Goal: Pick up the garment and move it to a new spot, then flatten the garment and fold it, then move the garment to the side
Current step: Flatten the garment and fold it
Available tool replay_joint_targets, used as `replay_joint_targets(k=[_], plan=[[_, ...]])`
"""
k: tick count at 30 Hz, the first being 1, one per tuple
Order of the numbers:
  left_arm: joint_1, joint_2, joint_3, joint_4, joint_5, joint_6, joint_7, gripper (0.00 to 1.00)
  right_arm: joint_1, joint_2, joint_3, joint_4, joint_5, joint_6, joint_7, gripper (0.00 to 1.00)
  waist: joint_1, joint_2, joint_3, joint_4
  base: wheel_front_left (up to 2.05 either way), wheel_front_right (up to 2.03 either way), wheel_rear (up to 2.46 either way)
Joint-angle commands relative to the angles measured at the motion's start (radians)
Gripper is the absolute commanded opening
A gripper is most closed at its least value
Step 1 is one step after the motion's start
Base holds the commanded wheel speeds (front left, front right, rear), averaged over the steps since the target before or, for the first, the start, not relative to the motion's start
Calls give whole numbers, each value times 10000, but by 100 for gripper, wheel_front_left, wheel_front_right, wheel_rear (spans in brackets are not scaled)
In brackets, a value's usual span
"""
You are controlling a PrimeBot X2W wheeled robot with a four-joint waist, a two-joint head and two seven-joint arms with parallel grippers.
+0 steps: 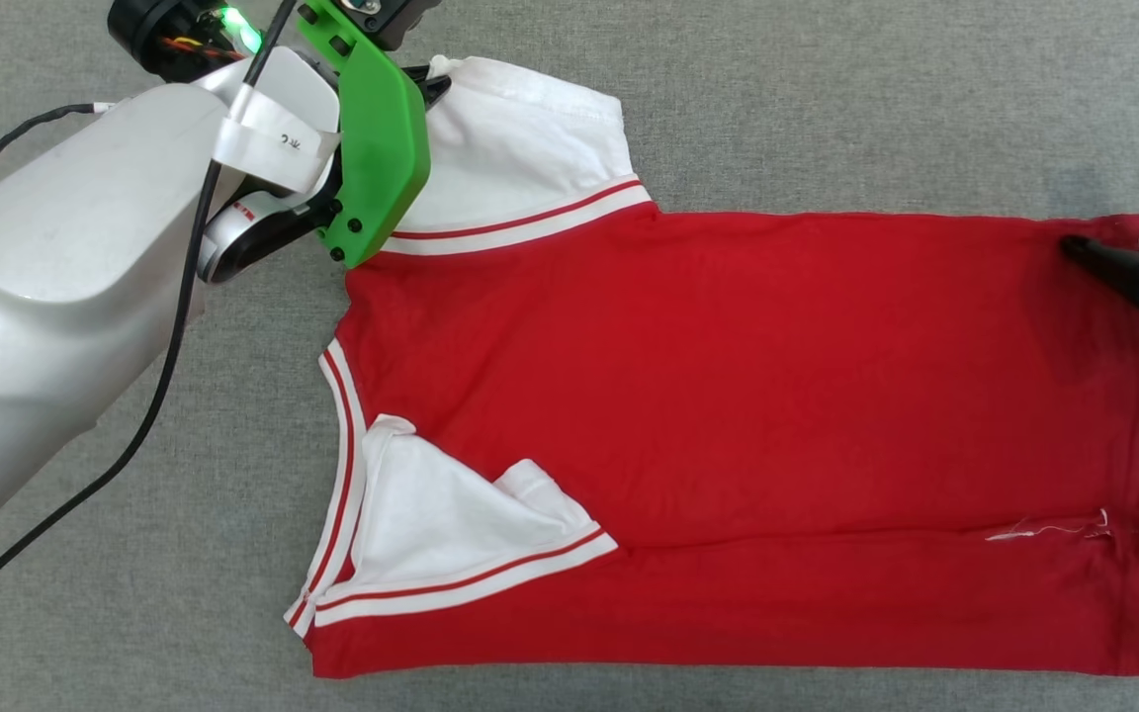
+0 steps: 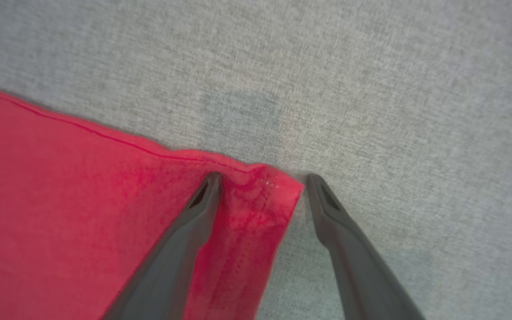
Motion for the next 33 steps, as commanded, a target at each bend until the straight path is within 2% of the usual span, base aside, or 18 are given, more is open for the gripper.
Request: replay_joint_targets(k=[1,9,18,24,33], plan=[[-79,54,4,16,107,-25,-65,0,391,355,526,302,135,8,-5,0,1,0,-69,-40,0,0,0],[344,203,0,277,-158,-25,-593,0,60,176,991,175,490,8,-1510,0,1,0,-799,-211,0,0,0],[1354,772,-2,-96,-377,44,-1293,0,642,-407,1315,-285,1062,8,-3402,0,1,0,-2147,-203,0,0,0],[2427,1394,-4,-1081,-367,533,-1605,0,1438,-651,1492,-651,1412,8,-4112,0,1,0,-2855,-197,0,0,0],[4629,2214,-7,-2781,-488,1502,-1865,0,2960,-1025,1481,-1061,1734,8,-4919,0,1,0,-3688,-123,0,0,0]])
